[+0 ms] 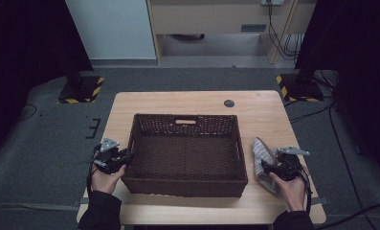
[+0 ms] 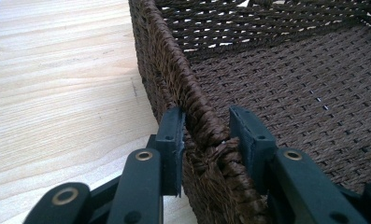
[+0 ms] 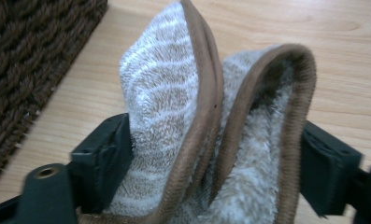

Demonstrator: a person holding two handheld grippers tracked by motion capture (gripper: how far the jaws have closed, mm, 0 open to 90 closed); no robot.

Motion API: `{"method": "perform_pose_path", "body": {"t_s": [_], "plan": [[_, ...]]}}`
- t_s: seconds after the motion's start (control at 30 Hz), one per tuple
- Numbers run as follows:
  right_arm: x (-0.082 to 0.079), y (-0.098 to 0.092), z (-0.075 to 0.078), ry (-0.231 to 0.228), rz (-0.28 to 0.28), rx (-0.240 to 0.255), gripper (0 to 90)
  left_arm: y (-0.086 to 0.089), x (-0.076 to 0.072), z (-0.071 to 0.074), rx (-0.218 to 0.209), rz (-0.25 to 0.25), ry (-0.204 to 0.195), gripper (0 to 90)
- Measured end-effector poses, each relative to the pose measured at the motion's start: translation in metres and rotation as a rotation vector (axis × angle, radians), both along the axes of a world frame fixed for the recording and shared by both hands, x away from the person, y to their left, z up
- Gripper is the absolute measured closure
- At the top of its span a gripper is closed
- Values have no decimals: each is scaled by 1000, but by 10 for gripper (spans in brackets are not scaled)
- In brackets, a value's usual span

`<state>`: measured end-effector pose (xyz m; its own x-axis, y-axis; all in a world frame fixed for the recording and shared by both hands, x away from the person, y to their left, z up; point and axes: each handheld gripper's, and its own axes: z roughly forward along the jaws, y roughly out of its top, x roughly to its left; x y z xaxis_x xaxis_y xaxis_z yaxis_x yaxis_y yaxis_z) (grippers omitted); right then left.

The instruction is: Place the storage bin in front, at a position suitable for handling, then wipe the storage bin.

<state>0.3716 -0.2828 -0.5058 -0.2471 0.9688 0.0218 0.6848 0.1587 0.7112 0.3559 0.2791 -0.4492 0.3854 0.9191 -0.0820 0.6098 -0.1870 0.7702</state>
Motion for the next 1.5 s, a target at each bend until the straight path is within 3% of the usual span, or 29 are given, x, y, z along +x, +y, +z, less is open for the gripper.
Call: {"method": "perform_pose_path", "body": {"t_s": [0.2, 0.23, 0.33, 0.43, 0.57, 0.7, 0.93, 1.07, 1.43, 1.5], "plan": [[2, 2, -4, 9, 8, -13, 385, 0, 0, 0, -6, 0, 2, 645], [2, 2, -5, 16, 8, -6, 481, 0, 0, 0, -7, 0, 2, 645], [3, 2, -3, 26, 18, -15, 603, 0, 0, 0, -4, 0, 2, 646], [4, 3, 1, 28, 25, -9, 659, 0, 0, 0, -5, 1, 2, 645], [3, 3, 10, 3, 41, 61, 678, 1, 0, -1, -16, 1, 2, 643], [1, 5, 26, -83, 70, 103, 678, 2, 0, -1, -23, 1, 2, 641], [-4, 7, 48, -179, 100, 168, 676, 3, 1, -1, -34, 0, 5, 632], [-3, 8, 54, -204, 112, 196, 677, 2, 1, -1, -34, 0, 5, 633], [9, 17, 64, -243, 148, 218, 677, 4, 3, -2, -49, 2, 6, 634], [11, 19, 67, -253, 156, 218, 677, 3, 3, -1, -27, 3, 10, 633]]}}
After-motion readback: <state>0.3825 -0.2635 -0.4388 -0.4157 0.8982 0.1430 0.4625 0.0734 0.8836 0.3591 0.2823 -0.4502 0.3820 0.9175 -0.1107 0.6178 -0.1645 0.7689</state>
